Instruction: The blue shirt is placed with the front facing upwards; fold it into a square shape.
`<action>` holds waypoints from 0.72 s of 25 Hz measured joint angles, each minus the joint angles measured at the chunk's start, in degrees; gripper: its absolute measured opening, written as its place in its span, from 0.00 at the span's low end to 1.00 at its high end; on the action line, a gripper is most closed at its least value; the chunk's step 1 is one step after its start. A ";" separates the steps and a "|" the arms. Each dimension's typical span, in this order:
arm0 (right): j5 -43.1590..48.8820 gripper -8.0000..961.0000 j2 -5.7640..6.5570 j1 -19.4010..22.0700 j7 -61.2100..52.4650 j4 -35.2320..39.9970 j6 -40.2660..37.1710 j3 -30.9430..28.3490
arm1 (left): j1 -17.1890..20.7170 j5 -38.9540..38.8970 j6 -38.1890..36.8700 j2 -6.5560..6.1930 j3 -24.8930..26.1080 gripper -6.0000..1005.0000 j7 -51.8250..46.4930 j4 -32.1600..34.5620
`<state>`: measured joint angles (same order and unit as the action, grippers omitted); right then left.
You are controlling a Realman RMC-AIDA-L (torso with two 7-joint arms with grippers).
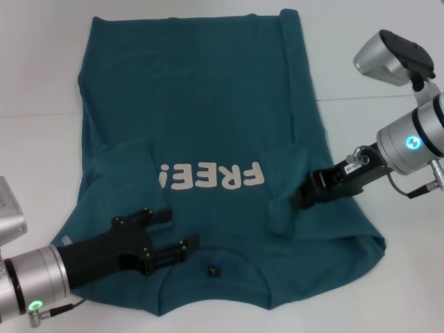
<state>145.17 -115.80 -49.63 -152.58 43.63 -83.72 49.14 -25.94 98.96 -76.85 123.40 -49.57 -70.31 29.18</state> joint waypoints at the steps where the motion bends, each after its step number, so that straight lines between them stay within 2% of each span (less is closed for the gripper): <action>1: -0.39 0.07 0.09 0.18 0.15 0.16 -0.28 -0.33 | 0.00 -0.03 -0.12 0.00 0.00 0.82 0.00 0.00; 6: -5.59 0.23 1.59 1.90 2.95 0.43 -1.78 -1.28 | 0.26 -0.37 -0.39 -0.03 0.00 0.82 0.00 0.14; 9: -9.40 0.38 1.98 4.95 8.31 2.64 -2.06 -2.75 | 0.58 -0.42 -0.41 0.11 0.00 0.82 0.00 0.63; 14: -14.37 0.60 1.52 11.37 15.82 7.96 -1.78 -5.00 | 1.75 -0.47 -1.56 0.41 1.93 0.82 0.00 2.41; 18: -19.35 0.73 0.84 17.02 21.83 11.69 -2.71 -6.25 | 4.51 -0.49 -4.90 0.44 4.75 0.82 -0.67 5.66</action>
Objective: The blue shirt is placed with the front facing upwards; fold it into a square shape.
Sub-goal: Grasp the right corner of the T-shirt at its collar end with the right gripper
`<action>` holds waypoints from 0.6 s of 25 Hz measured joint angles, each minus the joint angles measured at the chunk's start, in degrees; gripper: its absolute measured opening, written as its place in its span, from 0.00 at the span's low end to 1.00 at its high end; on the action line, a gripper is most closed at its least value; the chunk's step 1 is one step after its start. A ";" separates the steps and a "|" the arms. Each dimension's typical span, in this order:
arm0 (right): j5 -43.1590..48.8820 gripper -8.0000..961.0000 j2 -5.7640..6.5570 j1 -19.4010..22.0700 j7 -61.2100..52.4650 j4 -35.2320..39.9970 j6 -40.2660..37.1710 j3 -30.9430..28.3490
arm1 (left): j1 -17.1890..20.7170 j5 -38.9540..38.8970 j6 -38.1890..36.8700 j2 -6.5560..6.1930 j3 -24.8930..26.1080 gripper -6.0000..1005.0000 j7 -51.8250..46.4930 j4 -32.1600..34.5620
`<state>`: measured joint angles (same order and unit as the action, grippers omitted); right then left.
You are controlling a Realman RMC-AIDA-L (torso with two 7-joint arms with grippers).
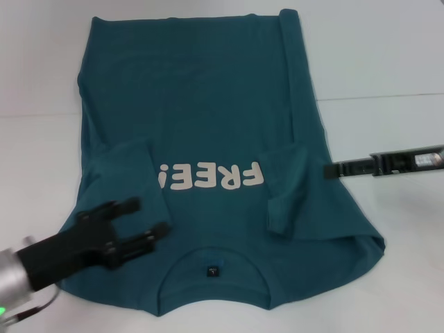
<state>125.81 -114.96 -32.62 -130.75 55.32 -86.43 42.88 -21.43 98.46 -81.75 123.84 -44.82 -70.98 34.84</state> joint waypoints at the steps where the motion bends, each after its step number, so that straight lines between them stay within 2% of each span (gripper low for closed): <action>1: -1.58 0.74 -0.43 1.80 1.67 0.96 -0.35 -0.12 | 1.56 0.06 -0.98 0.00 0.57 0.82 -1.28 1.78; 4: -6.48 0.80 -1.52 5.85 5.79 2.20 -0.40 -0.59 | 6.78 0.83 -2.27 0.22 1.00 0.82 -5.52 8.48; 6: -9.28 0.84 -1.51 7.81 9.15 1.65 -0.41 -1.07 | 10.26 1.62 -2.72 0.62 0.91 0.82 -8.21 13.17; 8: -10.31 0.85 -1.39 8.83 12.52 1.24 -0.39 -2.23 | 12.21 2.06 -3.07 0.78 0.86 0.81 -10.76 15.52; 12: -10.22 0.85 -1.76 9.72 17.08 0.54 0.22 -4.25 | 14.06 5.31 -0.62 0.79 2.29 0.81 -11.78 16.51; 15: -10.08 0.84 -1.59 9.52 18.48 -1.71 1.81 -4.44 | 13.40 7.75 3.86 0.79 2.29 0.81 -11.55 16.35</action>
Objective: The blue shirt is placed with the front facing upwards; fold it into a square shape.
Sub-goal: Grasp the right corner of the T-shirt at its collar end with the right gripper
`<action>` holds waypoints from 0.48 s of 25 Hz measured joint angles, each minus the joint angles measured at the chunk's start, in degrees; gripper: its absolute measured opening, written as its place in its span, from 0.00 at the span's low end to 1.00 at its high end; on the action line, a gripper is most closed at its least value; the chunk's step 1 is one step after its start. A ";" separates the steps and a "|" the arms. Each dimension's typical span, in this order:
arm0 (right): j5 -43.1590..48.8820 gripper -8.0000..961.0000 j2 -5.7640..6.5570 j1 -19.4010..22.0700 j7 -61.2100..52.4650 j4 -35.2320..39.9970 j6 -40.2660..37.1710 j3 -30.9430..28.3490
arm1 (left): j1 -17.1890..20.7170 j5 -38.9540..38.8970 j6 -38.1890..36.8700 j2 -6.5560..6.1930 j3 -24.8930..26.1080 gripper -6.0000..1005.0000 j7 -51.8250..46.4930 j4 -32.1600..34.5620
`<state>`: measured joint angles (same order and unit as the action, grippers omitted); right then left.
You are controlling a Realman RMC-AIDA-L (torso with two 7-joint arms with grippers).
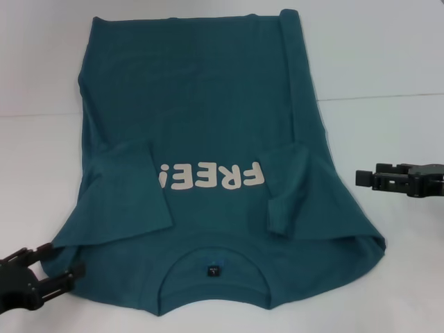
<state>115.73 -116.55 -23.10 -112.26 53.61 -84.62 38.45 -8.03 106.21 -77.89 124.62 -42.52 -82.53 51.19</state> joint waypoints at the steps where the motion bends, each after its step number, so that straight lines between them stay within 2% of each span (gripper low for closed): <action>1: 0.04 0.84 0.02 -0.11 0.20 -0.44 0.35 0.00 | -0.34 0.62 1.44 -0.03 -0.15 0.81 0.00 -0.16; 12: 0.07 0.84 0.01 -0.73 -0.93 -0.85 0.76 -0.04 | -4.42 4.82 11.51 -0.53 -0.35 0.81 0.08 -2.91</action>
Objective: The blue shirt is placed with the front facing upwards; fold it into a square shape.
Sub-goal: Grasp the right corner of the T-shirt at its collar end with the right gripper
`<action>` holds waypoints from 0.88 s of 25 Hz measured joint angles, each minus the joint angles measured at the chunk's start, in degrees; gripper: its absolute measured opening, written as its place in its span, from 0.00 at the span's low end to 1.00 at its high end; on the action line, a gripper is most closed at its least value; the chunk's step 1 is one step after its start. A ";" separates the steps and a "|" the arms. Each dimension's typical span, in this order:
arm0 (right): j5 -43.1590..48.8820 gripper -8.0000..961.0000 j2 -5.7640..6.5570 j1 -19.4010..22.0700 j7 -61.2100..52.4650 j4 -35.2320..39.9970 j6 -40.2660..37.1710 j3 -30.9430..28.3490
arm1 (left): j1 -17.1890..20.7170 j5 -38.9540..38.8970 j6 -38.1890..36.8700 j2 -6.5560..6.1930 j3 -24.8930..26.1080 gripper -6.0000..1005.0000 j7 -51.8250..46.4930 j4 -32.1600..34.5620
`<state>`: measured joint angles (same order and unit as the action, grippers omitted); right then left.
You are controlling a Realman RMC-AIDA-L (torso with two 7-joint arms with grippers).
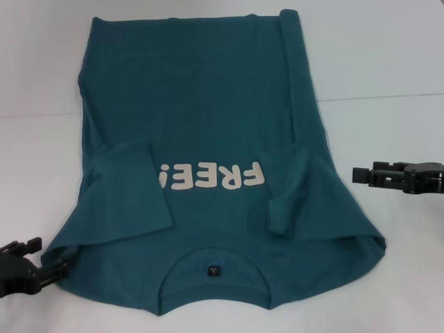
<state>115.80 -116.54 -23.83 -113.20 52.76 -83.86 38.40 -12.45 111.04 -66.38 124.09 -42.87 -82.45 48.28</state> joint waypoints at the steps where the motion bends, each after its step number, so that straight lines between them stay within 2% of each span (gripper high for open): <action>1: 0.01 0.84 0.02 -0.02 -0.27 0.09 -0.03 0.00 | -0.31 0.44 0.34 -0.01 0.02 0.81 -0.07 -0.27; 9: -0.04 0.85 0.07 -0.19 -1.15 0.39 -0.34 0.00 | -1.15 2.55 2.56 -0.08 0.03 0.81 -0.57 -1.09; 20: 0.05 0.85 -0.09 -0.62 -1.61 0.36 -0.56 0.05 | -2.11 3.66 4.91 -0.12 -0.02 0.74 -2.02 -1.75; 22: 0.05 0.85 -0.18 -0.62 -1.65 0.38 -0.69 0.07 | -2.65 4.27 5.10 -0.18 0.22 0.65 -2.13 -2.32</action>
<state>115.85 -116.72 -24.46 -114.85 53.15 -84.56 38.47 -15.10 115.30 -61.28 123.91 -42.66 -84.58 45.96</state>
